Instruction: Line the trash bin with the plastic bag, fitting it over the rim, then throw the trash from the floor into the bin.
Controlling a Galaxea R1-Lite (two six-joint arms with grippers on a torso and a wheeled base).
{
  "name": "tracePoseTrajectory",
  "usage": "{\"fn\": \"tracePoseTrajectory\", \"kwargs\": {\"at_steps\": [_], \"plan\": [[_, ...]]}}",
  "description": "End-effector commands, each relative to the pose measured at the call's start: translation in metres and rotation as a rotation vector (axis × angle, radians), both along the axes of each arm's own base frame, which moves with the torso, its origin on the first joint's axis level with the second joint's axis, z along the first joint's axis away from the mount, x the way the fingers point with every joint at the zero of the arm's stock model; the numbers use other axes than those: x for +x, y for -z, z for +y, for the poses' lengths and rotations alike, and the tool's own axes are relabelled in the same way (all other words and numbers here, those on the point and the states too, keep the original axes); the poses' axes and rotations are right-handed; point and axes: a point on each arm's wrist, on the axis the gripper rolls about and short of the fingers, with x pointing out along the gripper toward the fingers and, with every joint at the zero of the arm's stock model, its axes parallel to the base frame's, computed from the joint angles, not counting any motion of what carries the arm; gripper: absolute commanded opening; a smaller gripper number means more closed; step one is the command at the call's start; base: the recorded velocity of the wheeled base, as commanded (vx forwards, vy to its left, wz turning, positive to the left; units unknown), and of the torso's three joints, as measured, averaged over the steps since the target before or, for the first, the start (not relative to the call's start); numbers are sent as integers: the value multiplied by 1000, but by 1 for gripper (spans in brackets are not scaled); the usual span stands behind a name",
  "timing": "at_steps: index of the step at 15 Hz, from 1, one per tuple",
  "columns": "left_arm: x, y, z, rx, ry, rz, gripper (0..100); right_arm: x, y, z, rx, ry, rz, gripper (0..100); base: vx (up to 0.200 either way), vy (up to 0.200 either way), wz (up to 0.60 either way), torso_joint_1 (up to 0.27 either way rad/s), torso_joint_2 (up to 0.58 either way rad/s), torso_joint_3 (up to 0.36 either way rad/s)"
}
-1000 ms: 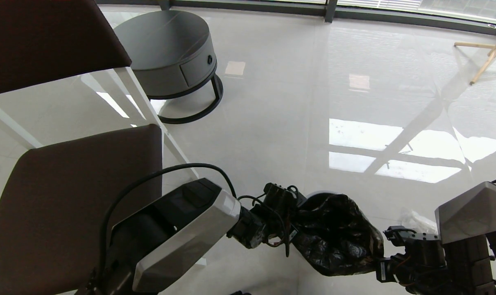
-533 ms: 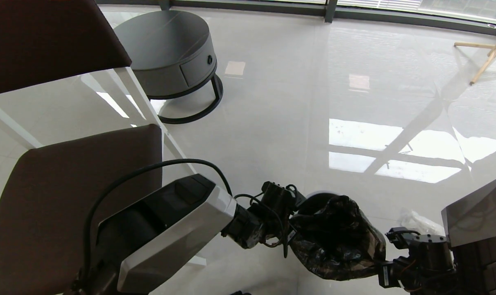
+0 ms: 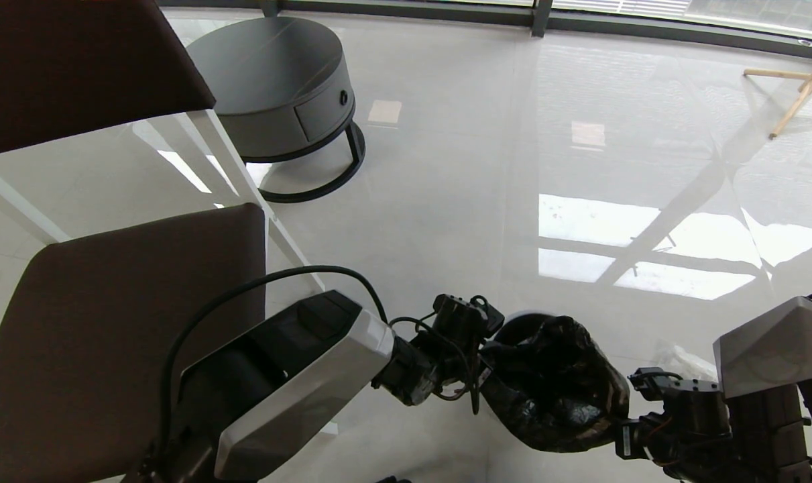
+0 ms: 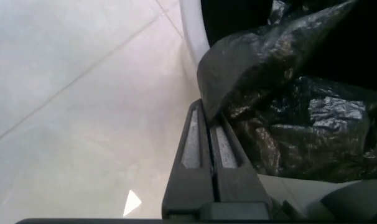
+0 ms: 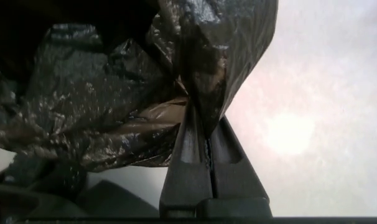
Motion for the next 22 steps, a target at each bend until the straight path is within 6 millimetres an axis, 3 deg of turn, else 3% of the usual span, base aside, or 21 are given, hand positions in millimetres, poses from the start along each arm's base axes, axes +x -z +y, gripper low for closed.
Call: {"fn": "tracePoseTrajectory", "kwargs": {"at_steps": [1,4,7,8,11,15,20,22], "plan": [[0,-8,0,-13,-1,-13,0,4,-10,-2,14,13,-41,0,0,0,0,0,0,0],[0,-17,1,-23,-2,-27,0,7,-25,-1,44,7,-94,0,0,0,0,0,0,0],[-1,-14,3,-13,-3,-15,0,11,-19,0,49,0,-89,0,0,0,0,0,0,0],[-1,-12,3,-10,-3,-12,0,11,-15,-1,48,0,-76,100,0,0,0,0,0,0],[-2,-9,4,-3,-4,-7,0,11,-12,-6,41,15,-64,100,0,0,0,0,0,0],[-8,-19,9,-6,-6,-1,0,6,-31,-12,54,21,-104,100,0,0,0,0,0,0],[-10,-32,10,-41,-6,-10,0,7,-41,-13,62,22,-137,100,0,0,0,0,0,0],[-8,-23,8,-32,-7,0,0,7,-41,-12,62,18,-137,100,0,0,0,0,0,0]]}}
